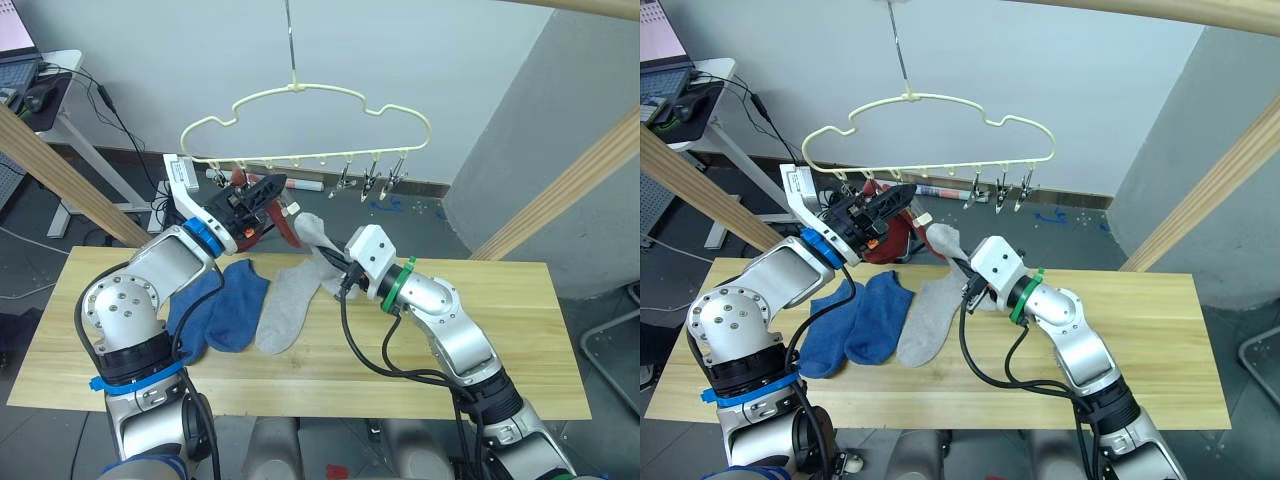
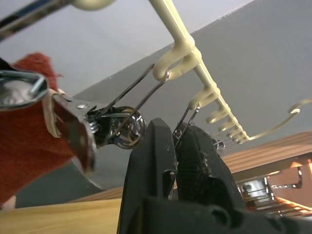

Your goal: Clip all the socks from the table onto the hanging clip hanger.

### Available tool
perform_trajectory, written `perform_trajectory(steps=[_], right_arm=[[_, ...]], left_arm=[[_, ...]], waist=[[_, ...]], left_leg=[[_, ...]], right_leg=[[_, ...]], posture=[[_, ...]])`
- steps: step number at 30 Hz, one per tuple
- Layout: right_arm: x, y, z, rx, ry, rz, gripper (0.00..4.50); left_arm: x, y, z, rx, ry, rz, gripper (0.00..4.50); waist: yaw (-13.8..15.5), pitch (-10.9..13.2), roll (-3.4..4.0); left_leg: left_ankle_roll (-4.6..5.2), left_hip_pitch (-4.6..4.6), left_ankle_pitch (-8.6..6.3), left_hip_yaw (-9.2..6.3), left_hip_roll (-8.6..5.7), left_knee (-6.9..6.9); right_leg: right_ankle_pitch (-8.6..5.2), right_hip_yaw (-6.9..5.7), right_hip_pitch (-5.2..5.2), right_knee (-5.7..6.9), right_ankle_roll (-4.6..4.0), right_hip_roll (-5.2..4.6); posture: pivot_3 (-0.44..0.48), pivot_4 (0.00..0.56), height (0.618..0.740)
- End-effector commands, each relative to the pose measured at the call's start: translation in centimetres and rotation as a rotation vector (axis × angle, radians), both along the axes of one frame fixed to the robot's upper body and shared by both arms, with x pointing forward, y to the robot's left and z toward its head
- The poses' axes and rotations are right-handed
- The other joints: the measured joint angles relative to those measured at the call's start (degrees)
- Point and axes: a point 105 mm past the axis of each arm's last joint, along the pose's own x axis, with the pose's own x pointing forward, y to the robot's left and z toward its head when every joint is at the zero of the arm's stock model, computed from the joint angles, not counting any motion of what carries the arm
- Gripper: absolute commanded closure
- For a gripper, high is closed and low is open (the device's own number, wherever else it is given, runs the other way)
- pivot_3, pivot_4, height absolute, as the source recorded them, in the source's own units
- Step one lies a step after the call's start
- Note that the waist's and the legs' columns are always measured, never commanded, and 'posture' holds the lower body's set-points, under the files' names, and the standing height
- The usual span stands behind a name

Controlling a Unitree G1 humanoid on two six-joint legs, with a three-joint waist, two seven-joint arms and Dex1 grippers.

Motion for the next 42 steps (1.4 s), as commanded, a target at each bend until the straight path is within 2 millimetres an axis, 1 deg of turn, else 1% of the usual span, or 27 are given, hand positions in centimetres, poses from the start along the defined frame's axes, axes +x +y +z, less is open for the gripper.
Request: perform_trajectory(steps=[1, 12, 16, 21, 22, 23, 25, 27, 28, 31, 33, 35, 36, 37, 38, 39, 41, 42], right_arm=[[-0.2, 0.4, 1.6, 0.039, -0.044, 0.012, 4.47], [0.0, 1.2, 2.9, 0.081, -0.036, 0.035, 4.47], [-0.1, 1.6, 3.1, 0.095, -0.026, 0.051, 4.47], [-0.2, 1.8, 3.1, 0.108, -0.003, 0.067, 4.47], [-0.2, 1.8, 3.0, 0.109, -0.002, 0.068, 4.50], [-0.2, 1.9, 3.0, 0.109, 0.000, 0.069, 4.50], [-0.2, 1.8, 3.0, 0.109, 0.006, 0.070, 4.50], [-0.2, 1.8, 2.9, 0.109, 0.014, 0.070, 4.50], [-0.1, 1.8, 2.7, 0.110, 0.027, 0.066, 4.50], [0.0, 1.8, 1.6, 0.118, 0.108, 0.055, 4.50], [-0.1, 1.7, 0.5, 0.125, 0.184, 0.051, 3.93], [0.0, 1.4, -0.4, 0.112, 0.217, 0.033, 3.45], [0.1, 1.0, -0.7, 0.112, 0.231, 0.008, 3.05], [0.2, 0.6, -0.8, 0.116, 0.241, -0.021, 2.79], [0.3, 0.3, -0.9, 0.118, 0.245, -0.041, 2.41], [0.4, -0.2, -0.9, 0.118, 0.243, -0.060, 2.03], [0.4, -1.1, -0.7, 0.131, 0.235, -0.100, 1.29], [0.3, -1.6, -0.4, 0.139, 0.225, -0.118, 1.01]], left_arm=[[-0.3, -0.3, -0.1, 0.008, 0.011, -0.019, 4.40], [-0.9, -0.6, 0.1, 0.006, 0.000, -0.039, 4.40], [-1.0, -0.5, 0.2, 0.004, -0.008, -0.036, 4.40], [-1.2, -0.1, 0.8, 0.005, -0.065, -0.014, 4.40], [-1.4, -0.1, 1.0, -0.005, -0.071, -0.022, 3.69], [-1.4, -0.1, 1.0, -0.006, -0.073, -0.025, 3.46], [-1.4, 0.2, 0.8, 0.020, -0.067, -0.006, 2.71], [-1.2, 0.6, 0.6, 0.044, -0.056, 0.015, 2.11], [-1.1, 1.0, 0.4, 0.063, -0.045, 0.023, 1.86], [-1.2, 2.5, 0.8, 0.093, -0.022, 0.056, 1.86], [-1.9, 3.1, 0.6, 0.214, -0.016, 0.051, 1.82], [-2.3, 3.5, 0.0, 0.319, 0.006, 0.059, 1.82], [-2.5, 3.8, -0.1, 0.368, 0.010, 0.072, 1.82], [-2.6, 4.1, 0.0, 0.434, -0.012, 0.111, 1.82], [-2.7, 4.4, 0.1, 0.488, -0.047, 0.147, 1.82], [-3.0, 4.2, 0.3, 0.529, -0.084, 0.135, 1.82], [-4.3, 3.2, -0.4, 0.535, -0.098, 0.009, 1.82], [-4.9, 2.8, -0.8, 0.536, -0.103, -0.039, 1.82]], waist=[[0.0, 0.0, 0.00], [0.0, 0.0, 0.00], [0.0, 0.0, 0.00], [0.0, 0.0, 0.00], [0.0, 0.0, 0.00], [0.1, 0.0, 0.00], [0.1, 0.0, 0.00], [0.1, 0.0, 0.00], [0.2, 0.0, 0.00], [0.1, 0.0, 0.00], [0.1, 0.0, 0.00], [0.1, 0.0, 0.03], [0.2, 0.0, 0.04], [0.3, 0.0, 0.04], [0.5, 0.1, 0.07], [0.8, 0.1, 0.07], [1.2, 0.1, 0.07], [1.3, 0.1, 0.08]], left_leg=[[0.00, 0.00, 0.00, 0.00, 0.00, 0.00], [0.00, -0.01, 0.00, -0.01, 0.01, -0.02], [0.00, -0.01, -0.01, 0.00, 0.01, -0.02], [0.00, -0.02, -0.01, 0.01, 0.01, -0.03], [0.00, -0.02, -0.01, 0.01, 0.01, -0.05], [0.00, -0.02, -0.01, 0.01, 0.01, -0.06], [0.00, -0.06, -0.01, 0.00, 0.01, -0.06], [0.00, -0.12, -0.01, 0.00, 0.01, -0.06], [0.00, -0.13, -0.01, 0.00, 0.01, -0.06], [0.00, -0.15, -0.01, 0.00, 0.02, -0.07], [0.00, -0.18, -0.01, 0.00, 0.03, -0.08], [0.00, -0.23, -0.01, 0.00, 0.05, -0.11], [-0.01, -0.23, -0.01, 0.01, 0.01, -0.15], [-0.01, -0.24, -0.01, 0.02, 0.00, -0.16], [-0.02, -0.34, -0.01, 0.02, 0.01, -0.16], [-0.15, -0.40, 0.07, 0.07, -0.02, -0.16], [-0.19, -0.44, 0.08, 0.09, -0.01, -0.18], [-0.19, -0.45, 0.08, 0.11, 0.00, -0.21]], right_leg=[[0.00, 0.00, 0.00, 0.00, 0.00, 0.00], [0.00, 0.00, -0.03, 0.00, 0.00, 0.00], [0.00, 0.00, -0.03, -0.01, 0.00, 0.00], [0.00, 0.01, -0.05, -0.02, 0.00, 0.00], [0.00, 0.01, -0.06, -0.02, 0.00, 0.00], [0.00, 0.00, -0.06, -0.02, 0.00, 0.00], [0.00, 0.00, -0.09, -0.03, 0.00, 0.00], [0.00, 0.00, -0.15, -0.04, 0.00, 0.00], [0.00, 0.00, -0.16, -0.04, 0.00, 0.00], [0.00, 0.00, -0.19, -0.04, 0.00, 0.00], [0.00, 0.00, -0.24, -0.03, 0.00, 0.00], [-0.01, 0.00, -0.31, -0.02, -0.01, 0.01], [-0.01, 0.01, -0.33, -0.03, -0.01, -0.01], [-0.01, 0.00, -0.35, -0.03, -0.01, -0.03], [-0.01, 0.00, -0.43, -0.04, -0.01, -0.03], [-0.01, 0.03, -0.51, -0.05, -0.01, -0.05], [-0.01, 0.03, -0.58, -0.07, -0.01, -0.05], [-0.01, 0.04, -0.62, -0.07, -0.01, -0.05]], posture=[[0.051, 0.341, 0.740], [0.059, 0.343, 0.740], [0.064, 0.345, 0.740], [0.070, 0.348, 0.740], [0.070, 0.348, 0.740], [0.070, 0.348, 0.740], [0.074, 0.348, 0.740], [0.074, 0.348, 0.740], [0.074, 0.348, 0.740], [0.075, 0.350, 0.740], [0.079, 0.351, 0.740], [0.089, 0.352, 0.740], [0.102, 0.354, 0.740], [0.102, 0.354, 0.740], [0.102, 0.354, 0.740], [0.109, 0.356, 0.740], [0.109, 0.356, 0.740], [0.113, 0.359, 0.740]])
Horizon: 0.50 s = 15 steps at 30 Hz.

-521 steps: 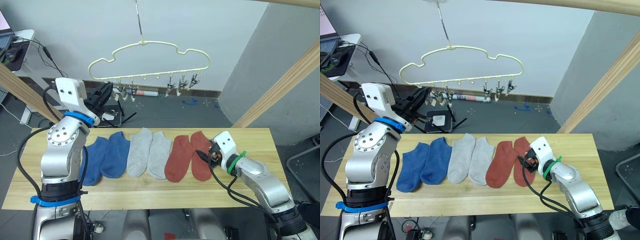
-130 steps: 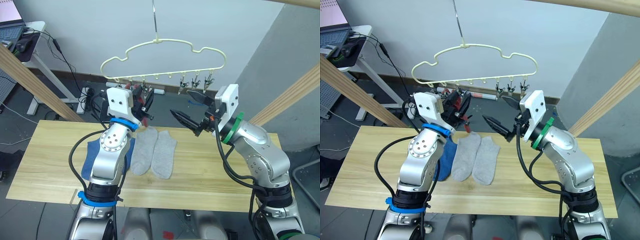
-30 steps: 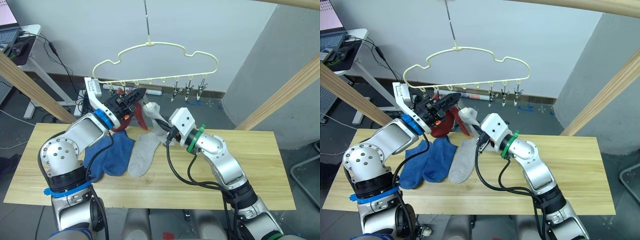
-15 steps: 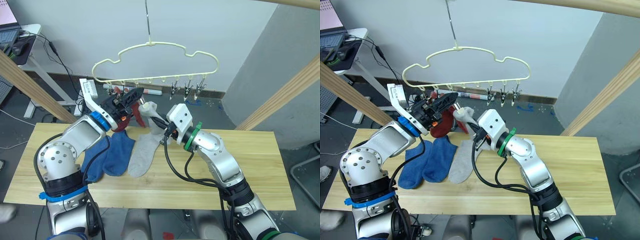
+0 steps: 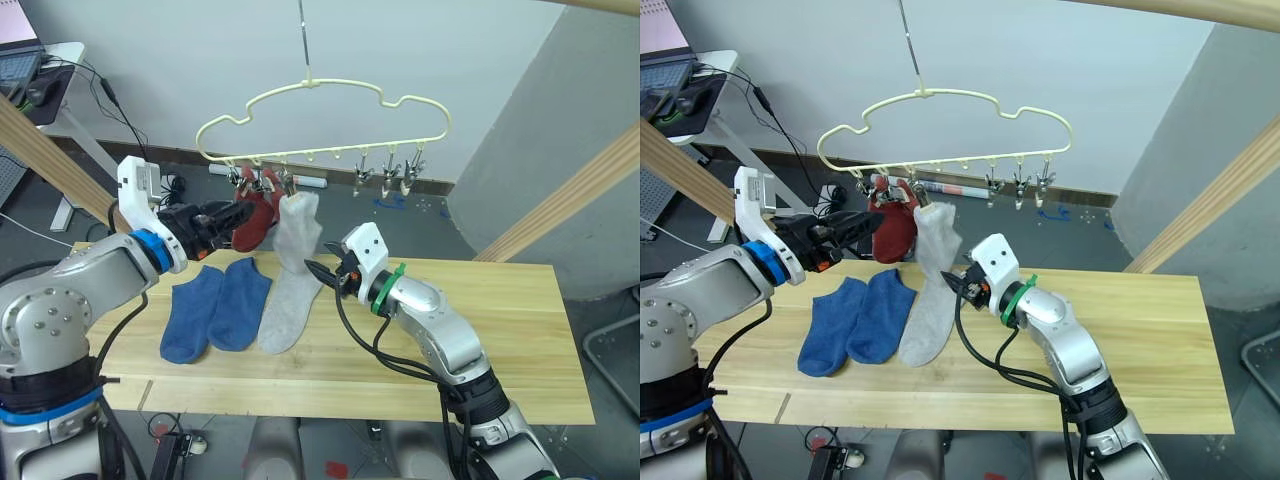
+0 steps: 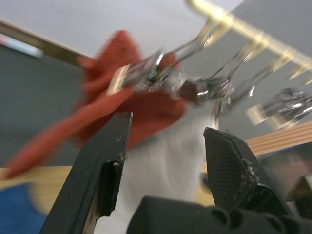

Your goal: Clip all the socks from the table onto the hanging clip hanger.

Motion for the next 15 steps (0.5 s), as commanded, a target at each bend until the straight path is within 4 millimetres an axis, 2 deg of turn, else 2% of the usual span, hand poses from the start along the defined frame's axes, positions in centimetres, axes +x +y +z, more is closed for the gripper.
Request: perform_trajectory(steps=[1, 5, 8, 10, 15], right_arm=[[-0.4, -1.6, 2.7, 0.063, -0.080, -0.069, 1.01], [-0.5, -2.8, 5.6, 0.164, -0.142, -0.173, 1.01], [-0.4, -3.4, 7.6, 0.210, -0.191, -0.242, 1.56], [-0.2, -3.5, 8.5, 0.218, -0.215, -0.280, 2.19], [0.1, -3.6, 9.5, 0.241, -0.228, -0.325, 2.19]], left_arm=[[-2.5, -2.0, 0.0, 0.028, -0.043, -0.203, 1.82], [-4.0, -2.9, -1.3, 0.070, -0.097, -0.259, 1.82], [-5.1, -4.0, -2.0, 0.142, -0.164, -0.327, 1.82], [-5.2, -4.4, -2.0, 0.137, -0.199, -0.331, 1.82], [-5.3, -5.0, -1.9, 0.147, -0.249, -0.346, 1.82]], waist=[[0.1, 0.0, 0.03], [0.0, 0.0, 0.04], [0.0, 0.1, 0.08], [0.0, 0.1, 0.08], [-0.1, 0.0, 0.07]], left_leg=[[-0.01, -0.03, 0.00, 0.01, 0.00, -0.04], [-0.01, -0.05, -0.01, 0.06, 0.03, -0.10], [0.01, -0.05, -0.02, 0.04, 0.03, -0.12], [0.03, -0.06, -0.03, 0.05, 0.03, -0.12], [0.14, -0.06, -0.08, 0.07, 0.02, -0.10]], right_leg=[[0.00, 0.01, -0.05, 0.00, 0.00, 0.00], [-0.02, 0.06, -0.14, 0.00, -0.03, 0.00], [-0.05, 0.08, -0.16, 0.00, -0.07, 0.03], [-0.06, 0.10, -0.18, 0.00, -0.08, 0.03], [-0.06, 0.11, -0.17, 0.00, -0.09, 0.03]], posture=[[0.113, 0.359, 0.740], [0.102, 0.358, 0.740], [0.092, 0.358, 0.740], [0.087, 0.356, 0.740], [0.077, 0.352, 0.740]])
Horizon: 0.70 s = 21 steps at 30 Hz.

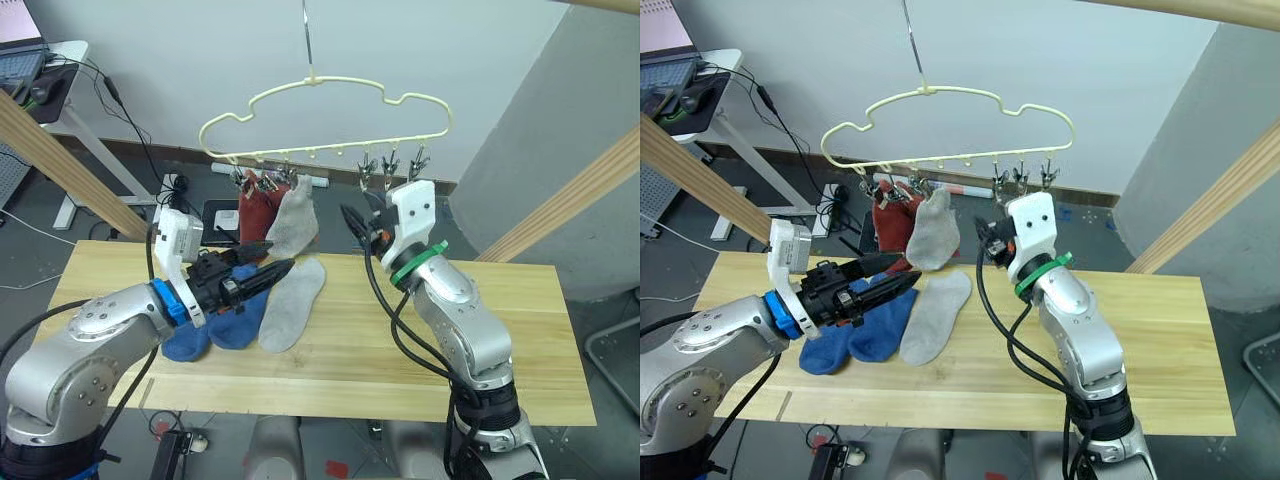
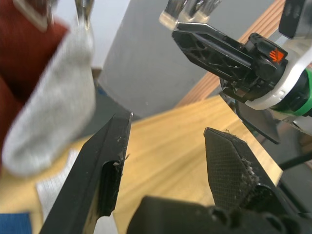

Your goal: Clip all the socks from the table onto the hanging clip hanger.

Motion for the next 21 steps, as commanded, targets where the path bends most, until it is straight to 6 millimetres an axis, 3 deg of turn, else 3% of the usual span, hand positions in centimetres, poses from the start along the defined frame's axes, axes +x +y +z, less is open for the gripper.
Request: perform_trajectory(steps=[1, 13, 21], right_arm=[[-0.1, -0.3, 1.6, 0.038, -0.046, -0.030, 2.19], [0.9, 0.5, 3.8, 0.080, -0.099, -0.020, 2.19], [1.0, 1.2, 4.1, 0.107, -0.113, -0.008, 2.19]], left_arm=[[-0.5, -0.7, 0.7, -0.001, -0.056, -0.031, 1.82], [-1.0, -1.6, 2.0, -0.026, -0.114, -0.057, 1.82], [-1.1, -1.9, 2.6, -0.050, -0.145, -0.061, 1.82]], waist=[[0.0, 0.0, 0.00], [-0.1, 0.0, 0.00], [-0.1, 0.0, 0.00]], left_leg=[[0.01, 0.00, 0.00, 0.01, 0.00, 0.00], [0.02, -0.04, -0.01, -0.01, 0.01, -0.01], [0.02, -0.04, -0.01, -0.02, 0.02, 0.00]], right_leg=[[0.00, 0.01, 0.00, 0.00, 0.00, 0.00], [-0.02, -0.03, -0.02, -0.01, -0.01, 0.01], [-0.02, -0.04, -0.02, 0.00, -0.01, 0.02]], posture=[[0.077, 0.352, 0.740], [0.095, 0.356, 0.740], [0.095, 0.354, 0.740]])
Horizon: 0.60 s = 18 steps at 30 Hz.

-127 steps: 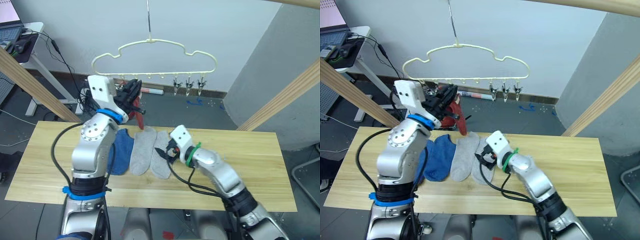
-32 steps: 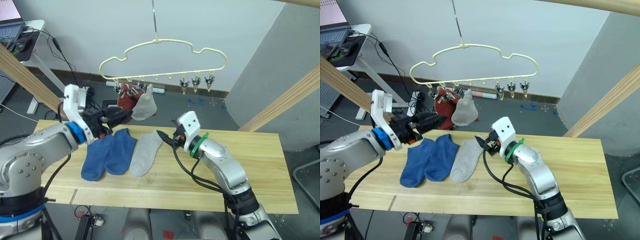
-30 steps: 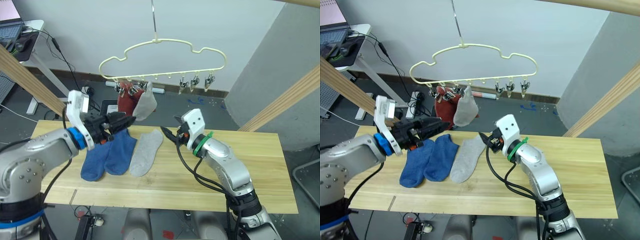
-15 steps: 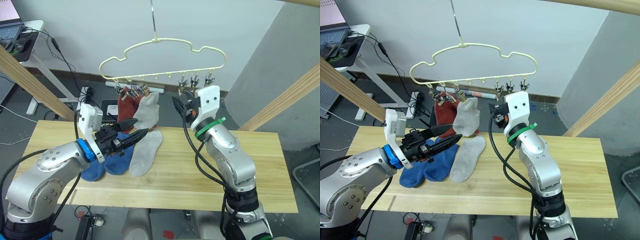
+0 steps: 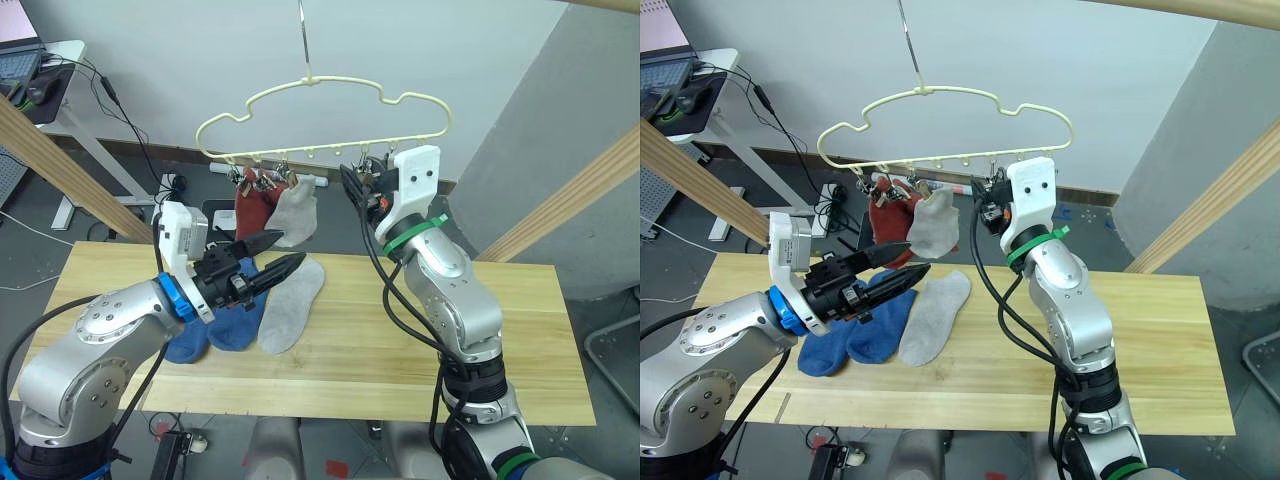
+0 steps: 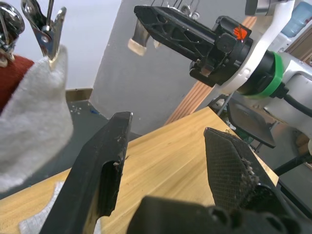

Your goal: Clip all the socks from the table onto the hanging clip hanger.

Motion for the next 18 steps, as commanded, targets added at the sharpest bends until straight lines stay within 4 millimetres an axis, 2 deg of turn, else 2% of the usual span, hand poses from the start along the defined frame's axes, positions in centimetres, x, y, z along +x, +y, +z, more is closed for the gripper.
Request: perform_trajectory(steps=[1, 9, 18], right_arm=[[-0.3, 0.1, 1.7, 0.039, -0.067, 0.005, 2.19], [0.1, 0.4, 2.1, 0.047, -0.078, 0.005, 2.19], [0.3, 0.6, 2.1, 0.057, -0.067, 0.012, 2.19]], left_arm=[[-0.8, -0.9, 1.5, -0.018, -0.080, -0.033, 1.82], [-0.8, -1.7, 3.6, -0.039, -0.187, -0.065, 1.82], [-0.8, -1.8, 3.6, -0.043, -0.197, -0.064, 1.82]], waist=[[0.0, 0.0, 0.00], [0.1, 0.0, 0.00], [0.1, 0.0, 0.00]], left_leg=[[0.00, 0.00, 0.00, 0.00, -0.01, 0.00], [0.00, -0.01, 0.00, -0.02, 0.00, 0.01], [0.00, -0.01, 0.00, -0.02, 0.00, 0.00]], right_leg=[[0.00, 0.00, 0.00, 0.00, 0.00, 0.00], [0.00, -0.03, 0.01, 0.00, 0.00, 0.00], [0.00, -0.03, 0.01, 0.00, 0.00, 0.00]], posture=[[0.095, 0.352, 0.740], [0.097, 0.355, 0.740], [0.100, 0.357, 0.740]])
